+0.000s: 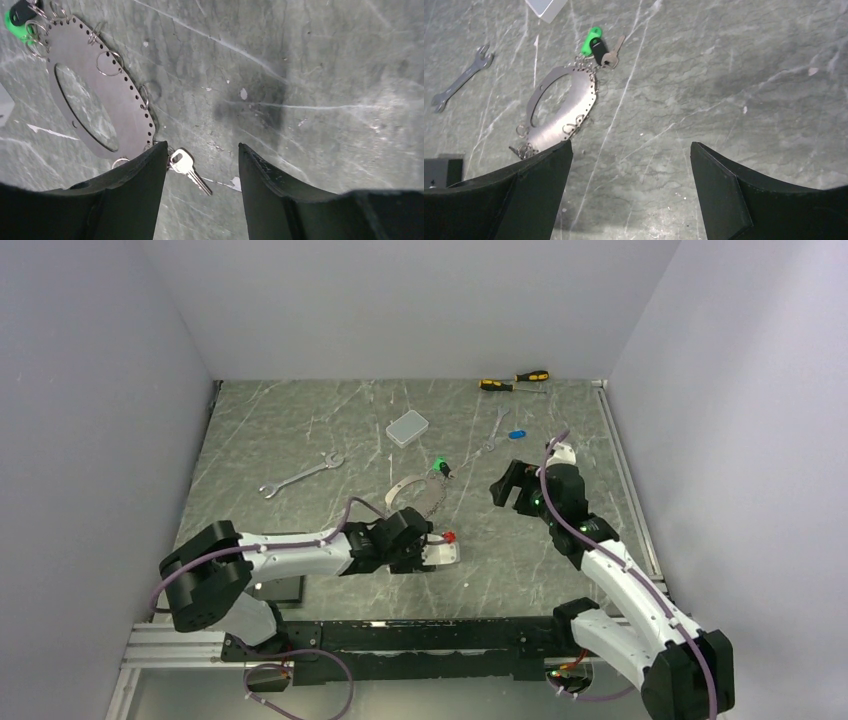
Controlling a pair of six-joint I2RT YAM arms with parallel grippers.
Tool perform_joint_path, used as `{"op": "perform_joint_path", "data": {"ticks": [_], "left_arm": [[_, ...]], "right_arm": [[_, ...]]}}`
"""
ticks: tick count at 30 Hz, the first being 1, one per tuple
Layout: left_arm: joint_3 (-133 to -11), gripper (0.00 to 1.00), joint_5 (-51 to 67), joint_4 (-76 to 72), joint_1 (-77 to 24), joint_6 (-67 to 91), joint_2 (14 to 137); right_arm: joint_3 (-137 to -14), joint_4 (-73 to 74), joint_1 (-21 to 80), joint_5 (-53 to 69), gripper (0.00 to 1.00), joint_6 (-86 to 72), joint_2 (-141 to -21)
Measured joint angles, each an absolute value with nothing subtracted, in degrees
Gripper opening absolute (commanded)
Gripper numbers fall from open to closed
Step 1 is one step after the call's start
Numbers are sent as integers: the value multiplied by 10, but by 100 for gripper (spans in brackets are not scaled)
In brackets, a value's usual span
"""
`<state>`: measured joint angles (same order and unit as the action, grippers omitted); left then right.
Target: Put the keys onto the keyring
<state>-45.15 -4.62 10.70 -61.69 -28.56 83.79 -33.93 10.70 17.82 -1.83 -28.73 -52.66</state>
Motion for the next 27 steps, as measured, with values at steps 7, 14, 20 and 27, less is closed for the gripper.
{"op": "perform_joint_path", "data": {"ticks": [7,14,20,27], "left_arm": [[-432,50,-40,40,-588,-358,866],[-445,45,-10,3,-527,-386,910],[-468,37,20,-6,-507,-410,948],[-468,29,39,-16,-502,-413,956]], "right_arm": [[-310,88,178,23,93,-290,-513],[-298,80,187,35,93,-290,-503],[-293,76,195,35,94,-289,-497],[-293,76,204,30,95,-285,-496]]}}
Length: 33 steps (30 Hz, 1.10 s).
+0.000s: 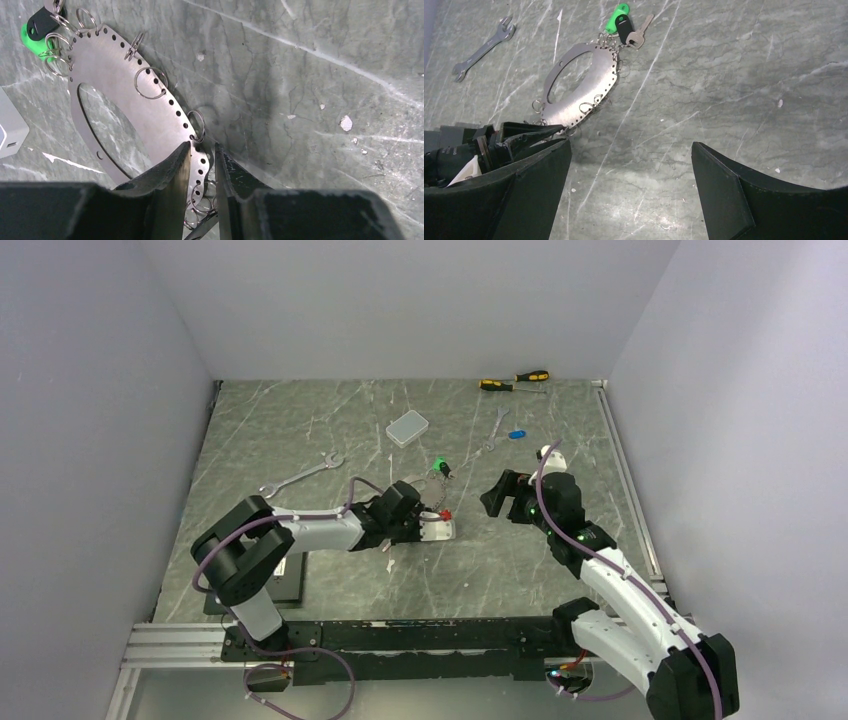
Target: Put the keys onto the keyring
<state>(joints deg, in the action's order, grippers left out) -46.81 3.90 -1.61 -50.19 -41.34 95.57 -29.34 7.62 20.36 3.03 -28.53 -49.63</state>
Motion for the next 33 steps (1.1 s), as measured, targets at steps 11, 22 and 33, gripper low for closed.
{"op": "perform_joint_path", "data": {"ticks": [11,22,33], "left_arm": [[-494,13,52,-27,-502,-411,985],[-505,0,48,-17,-502,-413,993],[-506,0,51,26,-500,-360,901]], "right_arm": [[-293,76,207,28,96,-285,-494],[-293,76,208,24,96,-281,-494],[-293,76,209,39,95,-276,-492]]}}
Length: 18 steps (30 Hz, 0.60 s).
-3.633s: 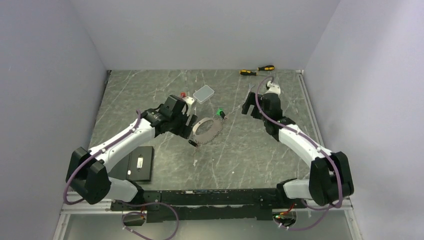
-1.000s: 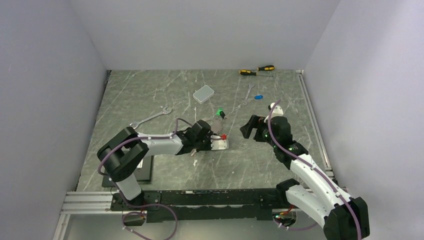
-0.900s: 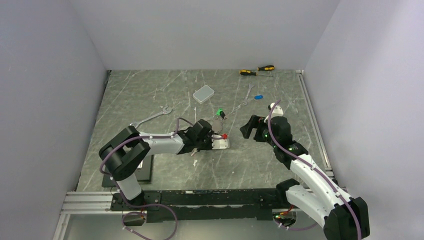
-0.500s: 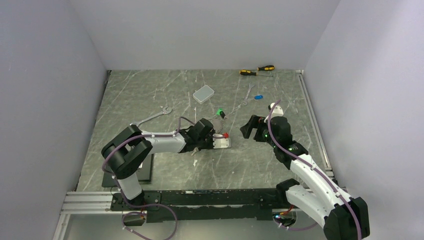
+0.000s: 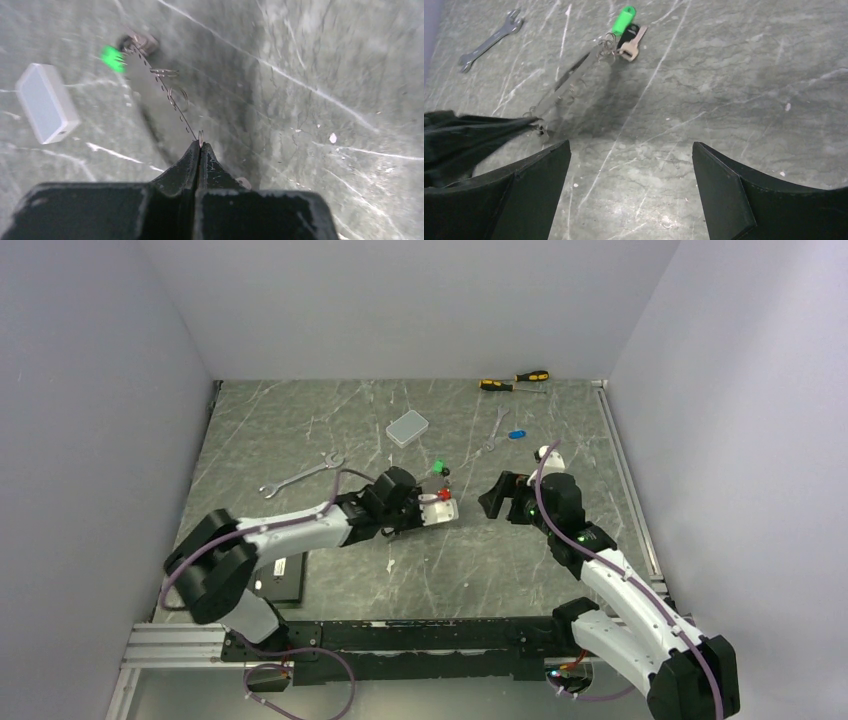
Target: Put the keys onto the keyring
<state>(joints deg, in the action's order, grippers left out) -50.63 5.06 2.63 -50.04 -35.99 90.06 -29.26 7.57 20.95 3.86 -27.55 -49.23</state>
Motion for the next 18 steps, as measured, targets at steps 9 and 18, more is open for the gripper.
{"op": "perform_joint_path", "data": {"ticks": [9,18], "left_arm": [[-486,0,71,37,-500,-241,690],[-438,0,142,7,-500,-123,526]], "right_arm": [[-286,11,212,192,94,-266,-459],[-253,-171,228,396,83,-292,-362]]}}
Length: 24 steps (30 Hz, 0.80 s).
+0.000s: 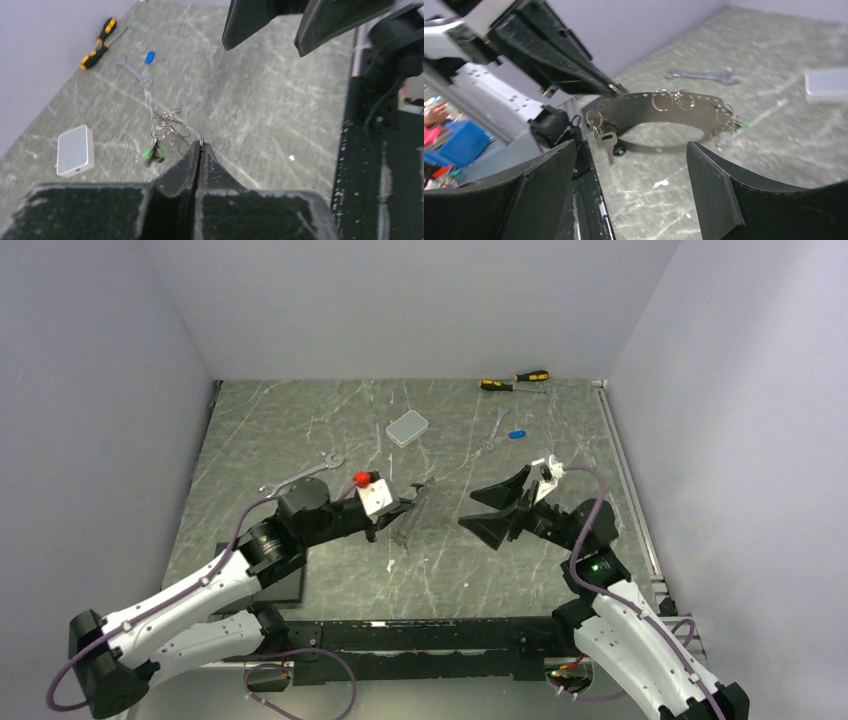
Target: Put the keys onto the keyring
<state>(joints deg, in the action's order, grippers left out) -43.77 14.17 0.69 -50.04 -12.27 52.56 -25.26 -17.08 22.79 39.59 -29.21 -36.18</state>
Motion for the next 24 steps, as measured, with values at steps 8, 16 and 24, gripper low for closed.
{"op": "perform_joint_path", "data": {"ticks": [8,16,24], "left_arm": [[-404,0,229,-89,-501,5,447],[-364,0,302,-192,-501,114,440],[-340,0,343,-294,-501,178,453]], "right_arm": [[-205,-335,293,458,69,-301,-322],[-205,-374,397,464,58,-236,-346],[-229,-364,466,427,42,-177,-371]]}}
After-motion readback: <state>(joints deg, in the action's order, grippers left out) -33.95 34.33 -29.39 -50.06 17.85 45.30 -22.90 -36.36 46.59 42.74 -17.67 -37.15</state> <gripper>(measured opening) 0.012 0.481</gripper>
